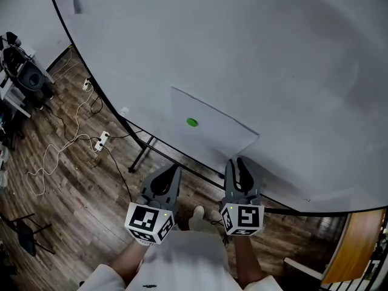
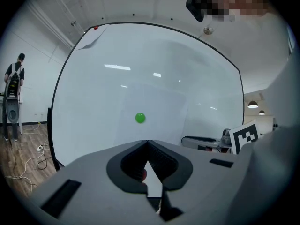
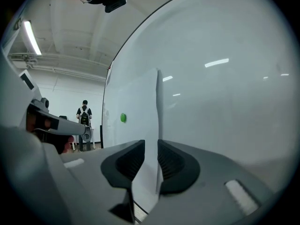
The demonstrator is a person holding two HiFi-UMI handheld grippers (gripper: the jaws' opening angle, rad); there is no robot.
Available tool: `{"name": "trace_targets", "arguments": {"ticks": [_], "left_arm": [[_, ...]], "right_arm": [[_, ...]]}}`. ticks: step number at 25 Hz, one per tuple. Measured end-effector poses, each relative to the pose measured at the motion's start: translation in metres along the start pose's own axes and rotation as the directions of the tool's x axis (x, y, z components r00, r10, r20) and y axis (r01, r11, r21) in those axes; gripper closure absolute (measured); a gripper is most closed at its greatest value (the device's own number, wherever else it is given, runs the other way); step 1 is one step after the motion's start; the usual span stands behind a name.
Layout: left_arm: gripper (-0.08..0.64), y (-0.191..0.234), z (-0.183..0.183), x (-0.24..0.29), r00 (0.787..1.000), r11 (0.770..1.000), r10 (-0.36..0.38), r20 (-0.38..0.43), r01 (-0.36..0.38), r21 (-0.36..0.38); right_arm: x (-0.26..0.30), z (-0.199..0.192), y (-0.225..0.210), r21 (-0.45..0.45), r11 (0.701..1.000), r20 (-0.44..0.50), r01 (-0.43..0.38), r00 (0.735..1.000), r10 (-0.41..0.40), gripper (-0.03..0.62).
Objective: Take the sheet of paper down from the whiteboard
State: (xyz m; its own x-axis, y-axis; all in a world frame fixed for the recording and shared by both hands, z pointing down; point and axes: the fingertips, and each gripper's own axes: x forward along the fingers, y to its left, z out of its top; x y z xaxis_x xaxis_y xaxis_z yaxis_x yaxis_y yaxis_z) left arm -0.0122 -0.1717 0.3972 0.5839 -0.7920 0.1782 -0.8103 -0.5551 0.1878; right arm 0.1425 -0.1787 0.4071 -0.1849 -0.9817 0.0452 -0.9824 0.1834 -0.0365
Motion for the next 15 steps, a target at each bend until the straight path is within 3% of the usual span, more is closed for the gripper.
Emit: {"name": "trace_targets", "arguments": {"ticks": [15], "left_arm": [[0.552, 0.005, -0.015, 0.009, 0.999, 1.0, -0.011, -0.042, 0.01, -0.018]], "right_arm": [[0.017, -0.014, 0.0, 0.009, 0.999, -0.005, 0.033, 0.999, -0.033, 0.511]]}}
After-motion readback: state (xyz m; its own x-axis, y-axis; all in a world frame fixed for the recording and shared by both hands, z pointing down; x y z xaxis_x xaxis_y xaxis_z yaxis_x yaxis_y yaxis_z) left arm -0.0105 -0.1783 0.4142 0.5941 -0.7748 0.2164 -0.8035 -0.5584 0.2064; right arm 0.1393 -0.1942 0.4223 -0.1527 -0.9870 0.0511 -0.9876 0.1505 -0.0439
